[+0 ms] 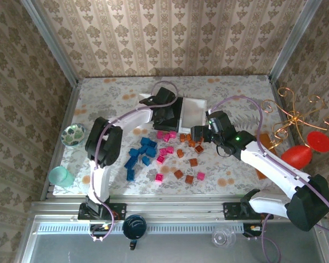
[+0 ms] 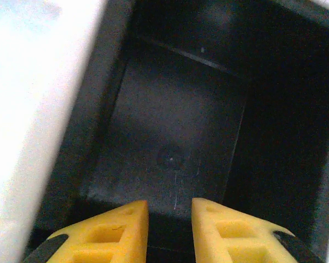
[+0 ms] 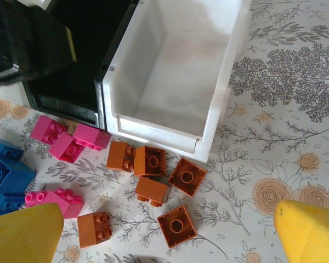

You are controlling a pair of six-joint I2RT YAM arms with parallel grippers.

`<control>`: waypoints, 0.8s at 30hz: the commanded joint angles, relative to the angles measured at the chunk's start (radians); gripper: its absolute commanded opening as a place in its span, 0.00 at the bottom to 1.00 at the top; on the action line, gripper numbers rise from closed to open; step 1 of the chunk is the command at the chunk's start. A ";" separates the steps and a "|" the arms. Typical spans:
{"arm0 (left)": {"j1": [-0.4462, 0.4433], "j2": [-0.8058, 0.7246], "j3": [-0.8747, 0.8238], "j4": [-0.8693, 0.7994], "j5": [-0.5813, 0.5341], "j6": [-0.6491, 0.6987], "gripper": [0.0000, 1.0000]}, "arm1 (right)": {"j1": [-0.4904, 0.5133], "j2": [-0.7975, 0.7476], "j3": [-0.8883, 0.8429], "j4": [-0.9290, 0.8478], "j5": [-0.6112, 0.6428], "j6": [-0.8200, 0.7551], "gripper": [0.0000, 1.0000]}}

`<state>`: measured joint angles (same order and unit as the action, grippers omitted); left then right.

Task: Sort the legos into containers by color
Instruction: Move the container to the top-center of the table, then rotate the container at the top-center of the table.

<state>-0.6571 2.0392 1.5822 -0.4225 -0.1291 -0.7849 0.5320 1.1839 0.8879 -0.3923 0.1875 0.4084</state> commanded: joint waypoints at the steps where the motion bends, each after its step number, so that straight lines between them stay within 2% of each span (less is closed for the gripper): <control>1: 0.014 -0.057 -0.102 0.108 0.007 -0.002 0.29 | -0.003 0.001 0.005 0.006 -0.008 0.023 1.00; 9: 0.014 -0.229 -0.184 0.238 0.032 0.065 0.42 | -0.020 0.080 0.063 -0.005 0.006 0.066 1.00; 13: 0.008 -0.350 -0.245 0.276 0.022 0.143 0.56 | -0.115 0.199 0.127 -0.009 -0.065 0.163 0.92; 16: -0.012 -0.464 -0.350 0.318 0.013 0.184 0.64 | -0.152 0.293 0.177 -0.002 -0.057 0.196 0.87; 21: -0.066 -0.646 -0.533 0.334 -0.012 0.228 0.98 | -0.182 0.452 0.306 -0.046 -0.044 0.190 0.79; 24: -0.087 -0.760 -0.643 0.350 -0.013 0.243 1.00 | -0.189 0.553 0.362 -0.058 -0.038 0.179 0.75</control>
<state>-0.7345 1.3426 1.0058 -0.0864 -0.1226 -0.5884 0.3489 1.6737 1.2041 -0.4038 0.1459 0.5800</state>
